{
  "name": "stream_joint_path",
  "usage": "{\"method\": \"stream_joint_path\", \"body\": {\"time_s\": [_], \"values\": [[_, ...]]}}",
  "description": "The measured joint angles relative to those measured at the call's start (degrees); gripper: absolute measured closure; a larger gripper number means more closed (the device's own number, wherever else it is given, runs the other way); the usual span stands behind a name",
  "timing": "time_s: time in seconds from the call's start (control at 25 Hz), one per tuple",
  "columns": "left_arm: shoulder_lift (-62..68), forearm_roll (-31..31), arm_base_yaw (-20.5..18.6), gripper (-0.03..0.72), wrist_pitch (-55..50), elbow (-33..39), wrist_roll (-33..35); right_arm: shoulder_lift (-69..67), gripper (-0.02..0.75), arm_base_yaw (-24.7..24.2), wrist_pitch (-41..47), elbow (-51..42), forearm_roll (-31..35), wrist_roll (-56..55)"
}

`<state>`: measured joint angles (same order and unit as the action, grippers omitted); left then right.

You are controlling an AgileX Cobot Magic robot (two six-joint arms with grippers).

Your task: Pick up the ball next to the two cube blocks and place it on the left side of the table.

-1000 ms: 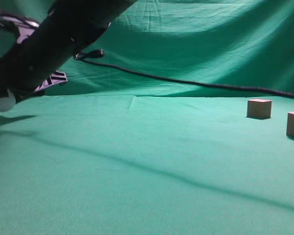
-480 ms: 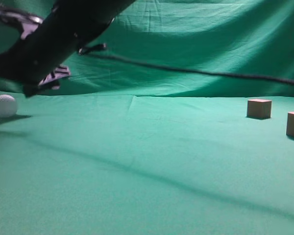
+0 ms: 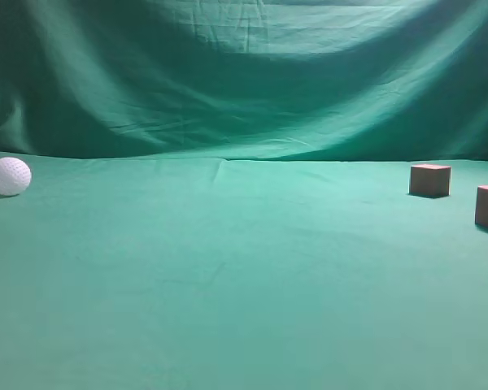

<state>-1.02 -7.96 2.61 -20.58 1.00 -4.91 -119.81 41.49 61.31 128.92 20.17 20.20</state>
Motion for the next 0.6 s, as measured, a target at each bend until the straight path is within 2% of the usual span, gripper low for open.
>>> {"method": "stream_joint_path", "body": {"time_s": [0.12, 0.24, 0.4, 0.6], "values": [[0.0, 0.0, 0.0, 0.688, 0.0, 0.0, 0.0, 5.21, 0.738, -0.13, 8.33, 0.0, -10.42, -8.86], [0.0, 0.0, 0.0, 0.688, 0.0, 0.0, 0.0, 10.19, 0.738, -0.17, 10.7, -0.28, -17.06, -13.91], [0.0, 0.0, 0.0, 0.688, 0.0, 0.0, 0.0, 18.2, 0.738, -0.26, 10.98, -6.17, -18.93, -16.54], [0.0, 0.0, 0.0, 0.688, 0.0, 0.0, 0.0, 28.0, 0.738, -0.26, 10.76, -21.72, -18.57, -17.59]]}}
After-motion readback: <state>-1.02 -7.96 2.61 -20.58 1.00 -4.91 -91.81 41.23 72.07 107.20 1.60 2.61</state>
